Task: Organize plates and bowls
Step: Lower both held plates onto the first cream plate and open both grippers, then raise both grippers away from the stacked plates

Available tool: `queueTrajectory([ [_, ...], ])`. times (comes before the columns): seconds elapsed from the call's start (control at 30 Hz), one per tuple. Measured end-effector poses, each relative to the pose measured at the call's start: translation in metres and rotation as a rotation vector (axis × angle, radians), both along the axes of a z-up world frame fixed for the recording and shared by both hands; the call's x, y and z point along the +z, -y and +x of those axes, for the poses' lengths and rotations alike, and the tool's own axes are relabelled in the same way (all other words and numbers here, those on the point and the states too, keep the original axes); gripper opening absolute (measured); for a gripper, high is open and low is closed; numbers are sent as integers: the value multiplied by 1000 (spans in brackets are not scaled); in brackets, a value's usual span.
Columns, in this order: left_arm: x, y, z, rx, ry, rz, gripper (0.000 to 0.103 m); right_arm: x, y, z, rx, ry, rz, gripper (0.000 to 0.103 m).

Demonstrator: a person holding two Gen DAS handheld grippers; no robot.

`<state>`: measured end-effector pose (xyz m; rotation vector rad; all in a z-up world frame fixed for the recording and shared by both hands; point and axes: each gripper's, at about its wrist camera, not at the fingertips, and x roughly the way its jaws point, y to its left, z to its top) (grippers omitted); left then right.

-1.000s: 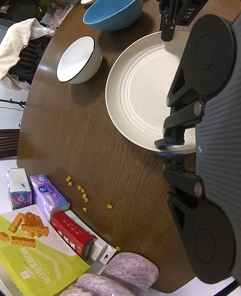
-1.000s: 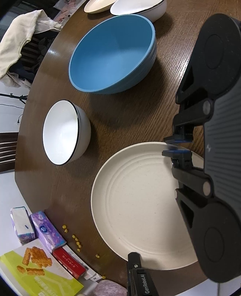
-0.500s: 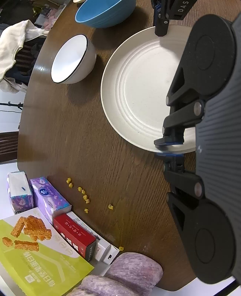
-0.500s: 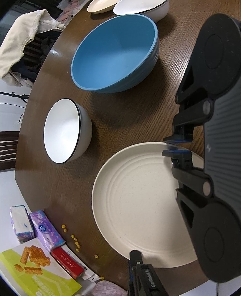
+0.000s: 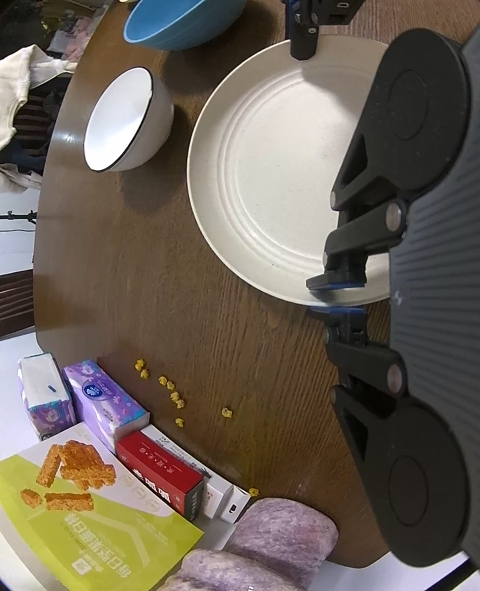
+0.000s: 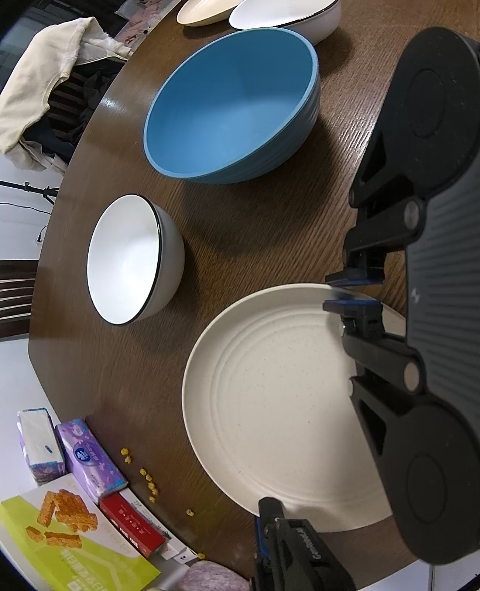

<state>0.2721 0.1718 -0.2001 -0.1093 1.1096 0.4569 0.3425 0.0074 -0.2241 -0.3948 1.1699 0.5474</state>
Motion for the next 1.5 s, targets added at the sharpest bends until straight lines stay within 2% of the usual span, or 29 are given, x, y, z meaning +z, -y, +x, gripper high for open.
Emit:
queueTrajectory([
  [0.3,-1,-3,2,10,-11,-14,9,0,-2,1,3,-1,-8,7],
  [0.47,1,-12,0,34,0,-73,10,1,1,5,-15,-29,17,11],
  [0.57,4,-17,-3,48,9,-83,24,4,4,8,-28,-34,38,12],
  [0.6,7,-18,-5,52,19,-81,38,5,4,8,-29,-32,44,14],
  [0.63,10,-19,-7,53,34,-81,47,7,6,9,-33,-30,52,18],
  [0.67,14,-20,-9,52,52,-84,49,9,7,9,-36,-29,61,20],
  [0.7,17,-20,-10,52,61,-88,52,11,8,10,-37,-25,72,25],
  [0.83,31,-22,-16,61,103,-86,74,21,13,10,-45,-7,106,50],
  [0.87,34,-21,-17,61,114,-88,77,23,15,9,-47,-3,116,53],
  [0.93,39,-20,-21,58,133,-87,90,26,19,8,-53,3,134,68],
  [1.03,47,-15,-27,50,171,-78,103,30,26,5,-56,5,157,80],
  [1.17,56,-12,-34,41,221,-119,103,36,37,0,-73,19,179,92],
  [1.23,61,-8,-36,31,233,-123,103,39,44,-4,-86,40,182,103],
  [1.5,86,14,-34,-57,290,-115,103,62,80,-14,-170,99,210,103],
])
